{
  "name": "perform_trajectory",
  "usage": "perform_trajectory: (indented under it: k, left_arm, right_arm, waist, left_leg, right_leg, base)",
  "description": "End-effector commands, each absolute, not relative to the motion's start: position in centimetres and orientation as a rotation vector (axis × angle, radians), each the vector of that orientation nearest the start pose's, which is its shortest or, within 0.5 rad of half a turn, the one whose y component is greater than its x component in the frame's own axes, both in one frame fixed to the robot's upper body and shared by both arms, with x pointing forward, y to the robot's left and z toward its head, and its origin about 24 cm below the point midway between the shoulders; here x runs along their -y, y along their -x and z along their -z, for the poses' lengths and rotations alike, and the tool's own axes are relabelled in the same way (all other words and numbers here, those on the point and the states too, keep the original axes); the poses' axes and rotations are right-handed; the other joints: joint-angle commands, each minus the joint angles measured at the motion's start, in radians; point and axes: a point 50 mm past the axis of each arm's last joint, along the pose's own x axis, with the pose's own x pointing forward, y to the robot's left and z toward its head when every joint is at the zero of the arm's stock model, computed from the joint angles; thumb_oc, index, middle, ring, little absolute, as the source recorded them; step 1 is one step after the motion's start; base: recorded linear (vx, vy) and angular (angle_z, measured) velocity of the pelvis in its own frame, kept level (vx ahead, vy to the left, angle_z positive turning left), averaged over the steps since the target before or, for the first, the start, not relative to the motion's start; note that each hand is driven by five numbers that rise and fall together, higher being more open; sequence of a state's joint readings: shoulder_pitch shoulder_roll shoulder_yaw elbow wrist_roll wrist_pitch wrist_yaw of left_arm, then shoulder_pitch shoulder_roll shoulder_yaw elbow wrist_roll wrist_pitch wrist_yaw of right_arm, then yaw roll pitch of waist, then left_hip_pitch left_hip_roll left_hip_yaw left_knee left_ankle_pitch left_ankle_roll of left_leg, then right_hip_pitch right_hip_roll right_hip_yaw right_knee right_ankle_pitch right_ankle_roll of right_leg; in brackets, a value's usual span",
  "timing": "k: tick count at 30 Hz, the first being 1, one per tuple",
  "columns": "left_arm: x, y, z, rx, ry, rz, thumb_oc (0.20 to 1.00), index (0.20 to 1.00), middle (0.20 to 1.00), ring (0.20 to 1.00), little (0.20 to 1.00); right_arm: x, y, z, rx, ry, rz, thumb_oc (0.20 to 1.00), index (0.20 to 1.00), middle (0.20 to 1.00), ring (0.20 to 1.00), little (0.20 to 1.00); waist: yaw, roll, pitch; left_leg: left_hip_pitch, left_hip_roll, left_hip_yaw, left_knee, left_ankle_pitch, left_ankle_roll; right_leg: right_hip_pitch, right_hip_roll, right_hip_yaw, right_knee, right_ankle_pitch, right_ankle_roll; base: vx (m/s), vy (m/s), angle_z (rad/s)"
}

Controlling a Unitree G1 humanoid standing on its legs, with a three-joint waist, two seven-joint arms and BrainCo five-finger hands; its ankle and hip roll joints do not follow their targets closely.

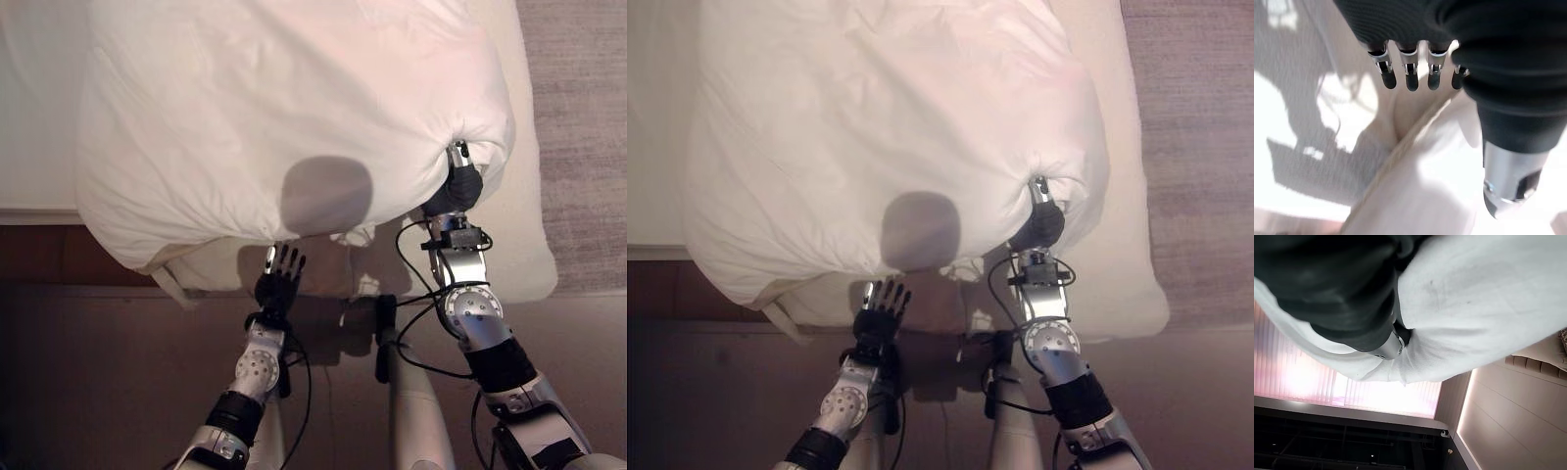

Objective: Make the bed

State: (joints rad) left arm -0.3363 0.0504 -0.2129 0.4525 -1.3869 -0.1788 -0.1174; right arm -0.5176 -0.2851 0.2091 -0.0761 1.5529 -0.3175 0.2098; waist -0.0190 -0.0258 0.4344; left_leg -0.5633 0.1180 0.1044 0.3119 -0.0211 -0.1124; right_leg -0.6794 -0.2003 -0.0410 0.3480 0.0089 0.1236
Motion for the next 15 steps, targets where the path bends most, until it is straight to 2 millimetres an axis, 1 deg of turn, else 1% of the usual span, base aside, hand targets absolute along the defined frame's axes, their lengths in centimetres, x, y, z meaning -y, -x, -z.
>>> perform_trajectory:
  k: [1,2,3,6,7,11,12,14,15]
  left_arm:
    - [-10.8,-31.3,-5.8,0.068,1.241,0.267,1.0,1.0,1.0,1.0,1.0]
    - [-10.8,-31.6,-6.5,0.101,1.27,0.303,1.0,1.0,1.0,1.0,1.0]
    - [-10.8,-31.7,-6.5,0.102,1.27,0.304,1.0,1.0,1.0,1.0,1.0]
    - [-11.1,-32.2,-7.4,0.158,1.296,0.338,1.0,1.0,1.0,1.0,1.0]
    - [-11.3,-32.5,-8.2,0.202,1.312,0.363,1.0,1.0,1.0,1.0,1.0]
    - [-11.8,-32.8,-9.5,0.284,1.342,0.405,1.0,1.0,1.0,1.0,1.0]
    - [-11.9,-32.8,-9.5,0.298,1.349,0.404,1.0,1.0,1.0,1.0,1.0]
    - [-12.2,-32.8,-9.9,0.326,1.356,0.414,1.0,1.0,1.0,1.0,1.0]
    - [-12.6,-32.8,-10.3,0.365,1.363,0.417,1.0,1.0,1.0,1.0,1.0]
  right_arm:
    - [12.3,-28.4,-25.3,0.808,-1.216,-0.853,0.2,0.2,0.2,0.2,0.2]
    - [12.3,-28.6,-25.1,0.804,-1.224,-0.846,0.2,0.2,0.2,0.2,0.2]
    - [12.3,-28.6,-25.1,0.804,-1.224,-0.847,0.2,0.2,0.2,0.2,0.2]
    - [12.2,-28.6,-24.9,0.802,-1.229,-0.847,0.2,0.2,0.2,0.2,0.2]
    - [12.1,-28.6,-24.7,0.8,-1.237,-0.846,0.2,0.2,0.2,0.2,0.2]
    - [12.0,-28.6,-24.3,0.793,-1.253,-0.839,0.2,0.2,0.2,0.2,0.2]
    - [12.0,-28.6,-24.3,0.794,-1.252,-0.837,0.2,0.2,0.2,0.2,0.2]
    - [12.1,-28.6,-24.2,0.797,-1.257,-0.836,0.2,0.2,0.2,0.2,0.2]
    - [12.2,-28.6,-24.1,0.798,-1.256,-0.826,0.2,0.2,0.2,0.2,0.2]
  waist:
    - [-0.048,-0.018,-0.081]
    - [-0.05,-0.021,-0.086]
    - [-0.05,-0.022,-0.087]
    - [-0.053,-0.029,-0.098]
    - [-0.054,-0.032,-0.102]
    - [-0.054,-0.035,-0.11]
    - [-0.054,-0.035,-0.11]
    - [-0.054,-0.036,-0.114]
    - [-0.052,-0.038,-0.117]
  left_leg:
    - [-0.043,-0.047,0.017,0.007,-0.009,0.058]
    - [-0.042,-0.045,0.017,0.009,-0.014,0.057]
    - [-0.046,-0.045,0.017,0.008,-0.01,0.057]
    - [-0.051,-0.045,0.021,0.01,-0.012,0.057]
    - [-0.05,-0.046,0.023,0.01,-0.015,0.056]
    - [-0.058,-0.045,0.022,0.011,-0.011,0.056]
    - [-0.054,-0.044,0.022,0.013,-0.016,0.055]
    - [-0.061,-0.045,0.022,0.011,-0.009,0.055]
    - [-0.062,-0.046,0.021,0.01,-0.008,0.054]
  right_leg:
    - [0.015,0.06,-0.013,0.013,-0.005,-0.001]
    - [0.013,0.061,-0.012,0.019,-0.01,-0.001]
    - [0.01,0.061,-0.011,0.017,-0.005,-0.001]
    - [0.004,0.065,-0.007,0.019,-0.005,-0.002]
    - [0.006,0.067,-0.005,0.016,-0.008,0.0]
    - [-0.003,0.07,-0.004,0.016,-0.004,-0.002]
    - [0.0,0.071,-0.005,0.02,-0.009,-0.002]
    - [-0.007,0.07,-0.005,0.018,-0.003,-0.002]
    - [-0.007,0.069,-0.007,0.016,-0.004,-0.002]
  base:
    - [0.0,0.0,0.0]
    - [0.0,0.0,0.0]
    - [0.0,0.0,0.0]
    - [0.0,0.0,0.0]
    - [0.0,0.0,0.0]
    - [0.0,0.0,0.0]
    - [0.01,-0.004,-0.03]
    - [0.0,0.0,0.0]
    - [0.0,0.0,0.0]
